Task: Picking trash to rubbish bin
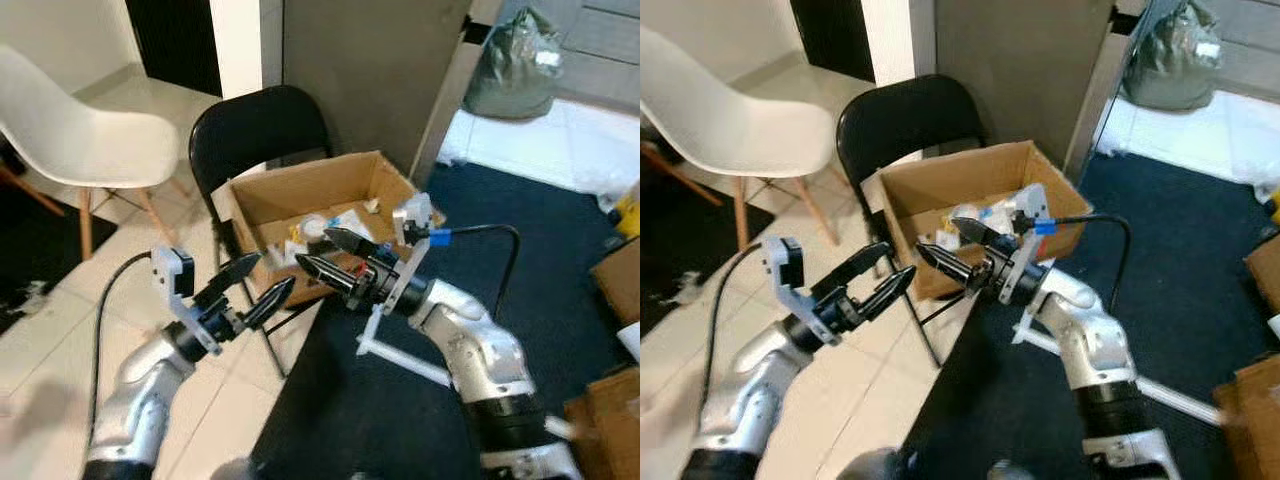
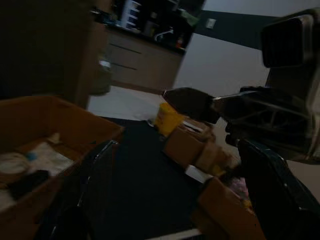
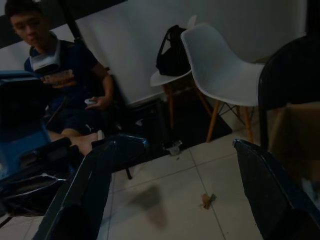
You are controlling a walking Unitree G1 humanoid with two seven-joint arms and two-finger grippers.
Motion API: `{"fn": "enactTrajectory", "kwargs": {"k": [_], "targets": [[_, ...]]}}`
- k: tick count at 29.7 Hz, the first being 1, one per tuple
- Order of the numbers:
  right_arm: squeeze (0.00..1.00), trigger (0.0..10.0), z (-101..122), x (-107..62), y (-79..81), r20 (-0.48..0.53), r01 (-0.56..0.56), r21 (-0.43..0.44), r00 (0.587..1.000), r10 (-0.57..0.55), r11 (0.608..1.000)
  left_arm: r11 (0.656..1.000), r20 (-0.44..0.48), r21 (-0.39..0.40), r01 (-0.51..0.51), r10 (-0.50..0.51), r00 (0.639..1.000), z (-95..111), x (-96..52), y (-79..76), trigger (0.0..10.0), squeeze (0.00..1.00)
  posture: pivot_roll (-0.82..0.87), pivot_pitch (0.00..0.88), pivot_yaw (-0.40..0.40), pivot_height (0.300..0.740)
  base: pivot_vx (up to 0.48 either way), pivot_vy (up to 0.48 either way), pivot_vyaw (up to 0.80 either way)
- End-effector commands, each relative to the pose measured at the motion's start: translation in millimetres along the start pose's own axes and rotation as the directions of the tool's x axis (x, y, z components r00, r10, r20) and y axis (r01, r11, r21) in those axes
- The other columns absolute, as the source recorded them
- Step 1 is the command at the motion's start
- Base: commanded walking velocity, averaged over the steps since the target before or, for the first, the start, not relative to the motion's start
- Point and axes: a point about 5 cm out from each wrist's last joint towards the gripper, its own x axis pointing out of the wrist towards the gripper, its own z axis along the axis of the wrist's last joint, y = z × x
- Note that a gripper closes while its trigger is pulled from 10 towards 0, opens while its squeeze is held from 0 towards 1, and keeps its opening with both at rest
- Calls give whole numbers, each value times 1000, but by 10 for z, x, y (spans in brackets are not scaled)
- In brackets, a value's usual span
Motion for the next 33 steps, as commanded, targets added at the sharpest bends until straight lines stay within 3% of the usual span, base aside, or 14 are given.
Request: {"fn": "enactTrajectory", "kwargs": {"k": [1,14,28,33], "targets": [[0,10000,-8,-16,-12,-8,13,9,1000,-13,1000,1000,-16,0,0,0,1000,-20,0,1,10000,0,36,0,-37,740,-307,0,0],[0,10000,-23,-5,-20,-32,22,7,999,-21,1000,1000,24,-12,-17,17,1000,-21,91,7,10000,0,31,0,-33,740,-22,0,0],[0,10000,-52,8,-23,-64,23,-1,998,-23,1000,1000,31,-4,-20,20,999,-28,126,7,10000,0,32,0,-37,740,0,0,-779],[0,10000,-74,15,-64,-73,57,1,996,-56,998,999,56,35,-42,40,998,-19,191,29,10000,0,37,0,-43,740,0,0,-776]]}}
